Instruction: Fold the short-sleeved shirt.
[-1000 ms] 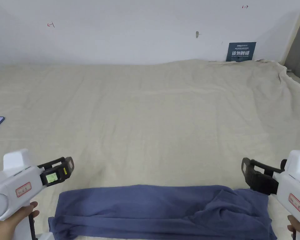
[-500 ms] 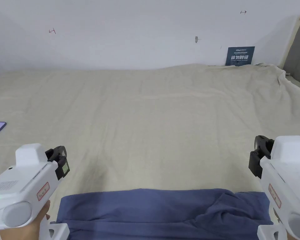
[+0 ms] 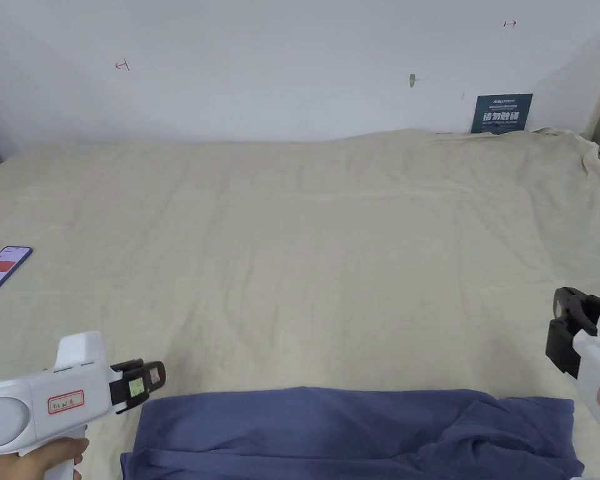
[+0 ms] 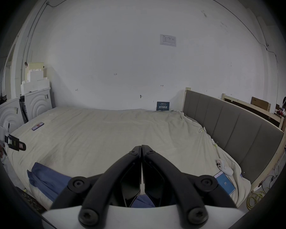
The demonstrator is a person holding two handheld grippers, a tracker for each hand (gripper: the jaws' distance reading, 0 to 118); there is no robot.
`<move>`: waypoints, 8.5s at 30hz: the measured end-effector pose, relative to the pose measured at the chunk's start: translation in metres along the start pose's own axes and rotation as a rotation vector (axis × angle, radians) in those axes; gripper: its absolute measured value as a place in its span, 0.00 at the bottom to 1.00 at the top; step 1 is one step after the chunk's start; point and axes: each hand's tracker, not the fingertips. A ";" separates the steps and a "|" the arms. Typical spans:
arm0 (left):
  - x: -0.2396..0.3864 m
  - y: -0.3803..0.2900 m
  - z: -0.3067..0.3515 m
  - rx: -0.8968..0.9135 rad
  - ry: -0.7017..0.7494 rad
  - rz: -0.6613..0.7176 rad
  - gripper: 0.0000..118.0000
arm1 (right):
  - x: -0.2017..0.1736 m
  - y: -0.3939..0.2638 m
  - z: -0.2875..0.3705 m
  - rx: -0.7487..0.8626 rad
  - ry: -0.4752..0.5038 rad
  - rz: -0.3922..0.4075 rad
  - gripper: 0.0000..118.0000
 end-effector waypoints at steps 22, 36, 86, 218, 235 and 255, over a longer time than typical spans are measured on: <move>-0.088 -0.035 -0.069 -0.268 0.019 0.221 0.59 | -0.004 -0.017 -0.024 -0.087 0.002 -0.002 0.00; -0.077 -0.040 -0.100 -0.317 -0.045 0.138 0.17 | 0.000 -0.018 -0.021 -0.088 -0.001 -0.014 0.00; 0.152 -0.037 -0.183 -0.497 -0.088 0.129 0.07 | 0.046 -0.013 0.021 -0.031 -0.007 -0.048 0.00; 0.086 0.008 -0.029 -0.286 -0.109 0.046 0.07 | 0.027 -0.006 0.010 -0.060 0.043 -0.022 0.00; 0.241 -0.034 -0.178 -0.505 -0.243 -0.088 0.07 | 0.041 -0.004 0.025 -0.044 0.008 -0.046 0.00; 0.256 -0.033 -0.141 -0.283 -0.273 -0.127 0.93 | 0.041 -0.003 0.030 -0.050 0.011 -0.043 0.00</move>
